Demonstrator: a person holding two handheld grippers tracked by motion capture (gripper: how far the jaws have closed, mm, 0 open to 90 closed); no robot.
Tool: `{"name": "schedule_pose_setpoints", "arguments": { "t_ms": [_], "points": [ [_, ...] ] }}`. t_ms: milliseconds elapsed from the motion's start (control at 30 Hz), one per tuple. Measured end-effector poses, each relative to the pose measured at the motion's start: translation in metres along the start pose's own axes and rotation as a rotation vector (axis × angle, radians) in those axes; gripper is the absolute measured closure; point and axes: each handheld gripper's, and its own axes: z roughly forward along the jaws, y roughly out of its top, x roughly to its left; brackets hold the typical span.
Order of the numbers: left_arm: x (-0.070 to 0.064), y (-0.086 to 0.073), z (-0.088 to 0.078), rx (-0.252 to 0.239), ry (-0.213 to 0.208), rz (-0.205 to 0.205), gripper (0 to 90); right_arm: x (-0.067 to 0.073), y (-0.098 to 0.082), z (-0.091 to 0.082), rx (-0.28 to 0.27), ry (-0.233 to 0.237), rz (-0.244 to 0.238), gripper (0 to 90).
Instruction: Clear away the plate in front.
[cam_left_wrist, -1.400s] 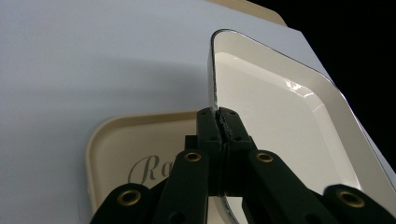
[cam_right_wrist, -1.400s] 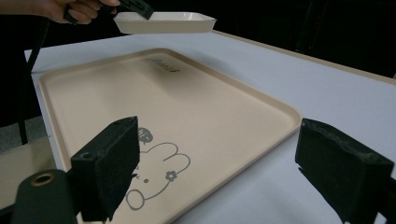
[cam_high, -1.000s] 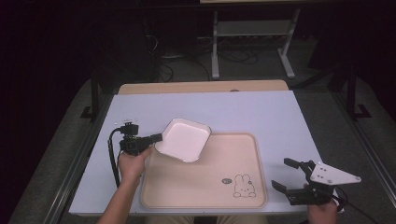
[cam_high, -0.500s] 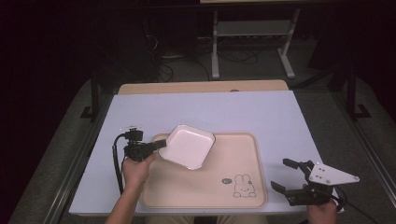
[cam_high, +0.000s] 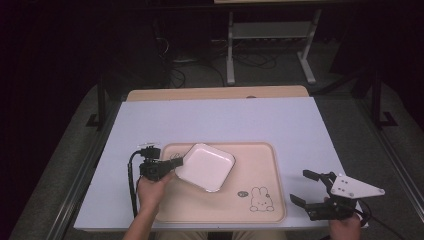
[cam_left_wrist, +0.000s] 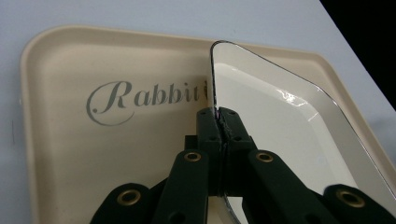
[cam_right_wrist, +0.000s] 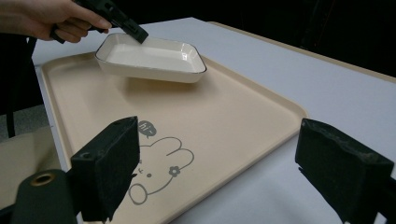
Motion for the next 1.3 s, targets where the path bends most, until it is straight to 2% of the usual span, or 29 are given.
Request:
{"name": "schedule_pose_setpoints", "arguments": {
  "t_ms": [233,300,367,600,800,900,967,1100,1133,1233,1300],
  "points": [
    [0.001,-0.009,0.003,0.005,0.015,-0.015,88.6,0.0,0.0,0.0,0.0,-0.005,-0.001,13.0],
    [-0.001,-0.013,0.003,0.004,0.038,0.0,88.5,0.0,0.0,0.0,0.0,-0.006,-0.002,13.0],
    [-0.001,-0.014,0.003,0.002,0.042,-0.002,88.6,0.0,0.0,0.0,-0.002,-0.006,-0.003,13.0],
    [-0.007,-0.02,0.009,0.022,0.1,0.057,88.6,-0.002,-0.002,-0.001,-0.004,-0.011,0.007,13.0],
    [-0.011,-0.024,0.012,0.035,0.128,0.072,88.3,-0.002,-0.002,-0.002,-0.008,-0.009,0.007,13.0],
    [-0.01,-0.028,0.013,0.035,0.12,0.047,88.2,-0.002,-0.001,-0.001,-0.007,-0.004,-0.001,13.0],
    [-0.011,-0.029,0.012,0.033,0.129,0.051,88.0,-0.002,-0.001,0.0,-0.005,-0.002,-0.003,13.0],
    [-0.015,-0.03,0.01,0.036,0.149,0.07,86.3,-0.002,-0.001,0.001,0.002,0.001,-0.005,13.0],
    [-0.015,-0.031,0.009,0.035,0.149,0.073,81.9,-0.002,0.0,0.001,0.0,0.0,-0.005,13.0],
    [-0.02,-0.035,0.005,0.04,0.16,0.106,79.9,-0.001,0.0,0.001,-0.003,-0.001,-0.007,13.0],
    [-0.021,-0.037,0.003,0.038,0.158,0.106,77.4,0.0,0.001,0.001,-0.002,0.0,-0.011,13.0]
  ]
}}
